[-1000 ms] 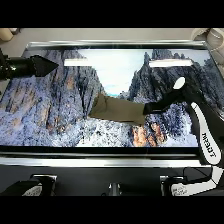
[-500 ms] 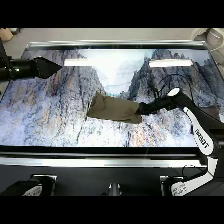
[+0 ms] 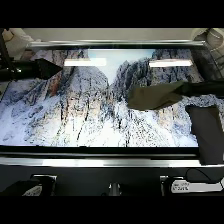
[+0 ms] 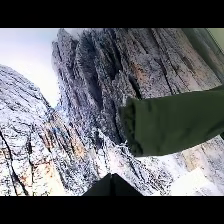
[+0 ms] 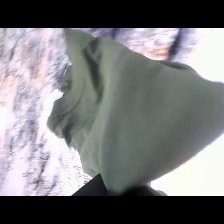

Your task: Fold the shirts.

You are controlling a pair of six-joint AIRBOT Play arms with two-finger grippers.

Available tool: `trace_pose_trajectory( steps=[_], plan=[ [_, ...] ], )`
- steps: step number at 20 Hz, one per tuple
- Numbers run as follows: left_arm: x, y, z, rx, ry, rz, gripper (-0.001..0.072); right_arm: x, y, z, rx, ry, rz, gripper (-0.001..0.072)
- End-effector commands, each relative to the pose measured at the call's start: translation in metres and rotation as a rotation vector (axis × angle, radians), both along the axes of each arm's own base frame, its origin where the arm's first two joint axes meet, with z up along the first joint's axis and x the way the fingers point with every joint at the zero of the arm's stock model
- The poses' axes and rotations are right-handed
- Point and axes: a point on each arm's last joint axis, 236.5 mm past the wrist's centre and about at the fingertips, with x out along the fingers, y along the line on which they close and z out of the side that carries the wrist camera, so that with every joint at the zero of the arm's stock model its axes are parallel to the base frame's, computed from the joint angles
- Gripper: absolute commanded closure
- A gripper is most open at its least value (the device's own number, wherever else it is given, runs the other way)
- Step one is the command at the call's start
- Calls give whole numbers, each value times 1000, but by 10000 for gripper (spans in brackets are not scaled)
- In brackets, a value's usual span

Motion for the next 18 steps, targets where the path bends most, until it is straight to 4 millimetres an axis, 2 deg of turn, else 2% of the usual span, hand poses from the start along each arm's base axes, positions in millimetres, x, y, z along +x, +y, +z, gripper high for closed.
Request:
trace_pose_trajectory(
  steps=[1,4,6,12,15,17,18],
  plan=[
    [2,1,-4,8,7,2,680,-35,-101,38,-81,-35,-224,698],
    [1,-1,-4,8,8,-4,681,-63,-162,60,-111,-77,-396,698],
    [1,-3,-4,9,7,-7,680,-81,-184,70,-111,-89,-464,698],
    [0,-3,-4,8,7,-9,680,-118,-224,91,-115,-110,-620,698],
    [0,-3,-4,9,7,-9,680,-139,-238,100,-129,-113,-681,698],
    [0,-3,-4,8,7,-9,681,-161,-239,94,-128,-50,-686,698],
    [0,-4,-4,8,7,-9,681,-177,-234,80,-144,35,-663,698]
  ],
)
